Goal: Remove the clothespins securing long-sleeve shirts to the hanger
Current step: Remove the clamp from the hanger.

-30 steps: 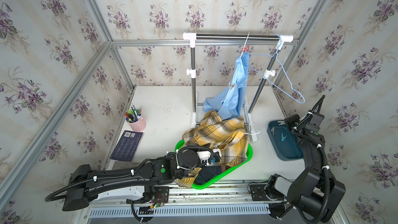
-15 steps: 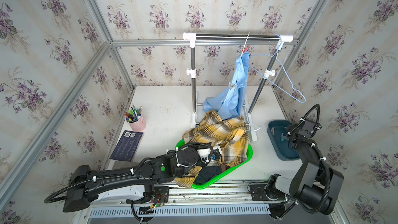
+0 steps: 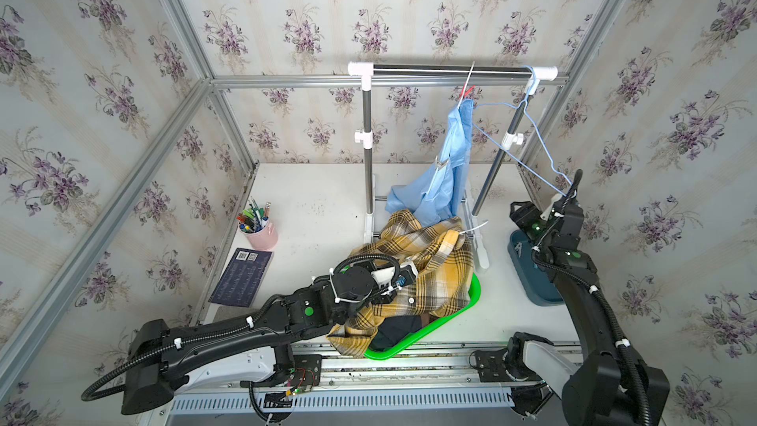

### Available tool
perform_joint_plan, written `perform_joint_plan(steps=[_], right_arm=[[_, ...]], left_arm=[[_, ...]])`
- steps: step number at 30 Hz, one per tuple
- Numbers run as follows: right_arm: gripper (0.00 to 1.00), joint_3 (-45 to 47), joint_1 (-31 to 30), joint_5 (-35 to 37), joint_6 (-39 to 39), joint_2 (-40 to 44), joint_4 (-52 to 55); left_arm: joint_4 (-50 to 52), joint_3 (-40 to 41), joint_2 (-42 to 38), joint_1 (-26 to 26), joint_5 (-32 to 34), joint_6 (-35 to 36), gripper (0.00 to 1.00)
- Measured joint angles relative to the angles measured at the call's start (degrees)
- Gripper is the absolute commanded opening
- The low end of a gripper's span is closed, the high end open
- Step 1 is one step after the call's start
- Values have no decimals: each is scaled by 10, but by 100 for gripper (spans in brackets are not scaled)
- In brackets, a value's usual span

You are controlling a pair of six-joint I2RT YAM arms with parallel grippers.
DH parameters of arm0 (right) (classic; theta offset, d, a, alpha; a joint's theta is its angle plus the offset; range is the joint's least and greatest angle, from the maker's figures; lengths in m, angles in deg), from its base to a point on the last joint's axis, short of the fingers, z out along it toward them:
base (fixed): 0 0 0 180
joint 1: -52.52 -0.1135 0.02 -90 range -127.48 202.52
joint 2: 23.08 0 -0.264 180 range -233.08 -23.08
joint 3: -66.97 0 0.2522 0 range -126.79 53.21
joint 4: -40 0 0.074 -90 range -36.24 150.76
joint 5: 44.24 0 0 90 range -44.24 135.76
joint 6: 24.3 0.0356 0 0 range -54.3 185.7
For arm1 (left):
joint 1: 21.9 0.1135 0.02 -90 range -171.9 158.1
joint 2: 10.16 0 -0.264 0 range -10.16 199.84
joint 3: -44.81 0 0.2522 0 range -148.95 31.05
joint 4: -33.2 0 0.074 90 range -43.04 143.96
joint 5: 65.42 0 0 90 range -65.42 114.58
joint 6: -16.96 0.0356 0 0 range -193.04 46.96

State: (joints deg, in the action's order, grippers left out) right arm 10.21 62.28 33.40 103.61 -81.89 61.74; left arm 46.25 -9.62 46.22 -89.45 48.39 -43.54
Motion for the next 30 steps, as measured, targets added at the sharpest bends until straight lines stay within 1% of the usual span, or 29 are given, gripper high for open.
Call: perform_joint_plan(steps=[2, 6, 9, 13, 16, 20, 21, 23, 24, 25, 29, 30], right_arm=[[73, 11, -24, -54, 21, 17, 13], [73, 50, -71, -161, 76, 33, 2], [71, 75, -105, -215, 129, 23, -29], [69, 75, -152, -251, 181, 1, -89], [67, 76, -168, -265, 208, -3, -115], [59, 75, -191, -275, 235, -7, -144], [56, 75, -197, -276, 240, -7, -150], [46, 75, -210, -276, 251, -7, -158], [38, 76, -216, -276, 254, -6, -161], [33, 78, -221, -275, 259, -4, -165], [6, 96, -227, -275, 290, 5, -173], [0, 99, -227, -275, 297, 6, -174]], left_arm=[[-1, 0, 3, 1, -2, 0, 0], [-3, 0, 7, 2, -11, 5, 0], [-7, 0, 12, 3, -16, 5, 0], [-10, 0, 13, 3, -18, 6, 0], [-10, 0, 14, 3, -20, 11, 0], [-11, 0, 15, 2, -24, 11, 0], [-11, 0, 17, 2, -24, 11, 0], [-12, 0, 21, 2, -24, 11, 0], [-13, 0, 22, 2, -24, 11, 0], [-14, 0, 23, 2, -24, 11, 0], [-5, 1, 26, 0, -29, 12, 1], [0, 2, 26, 0, -31, 13, 5]])
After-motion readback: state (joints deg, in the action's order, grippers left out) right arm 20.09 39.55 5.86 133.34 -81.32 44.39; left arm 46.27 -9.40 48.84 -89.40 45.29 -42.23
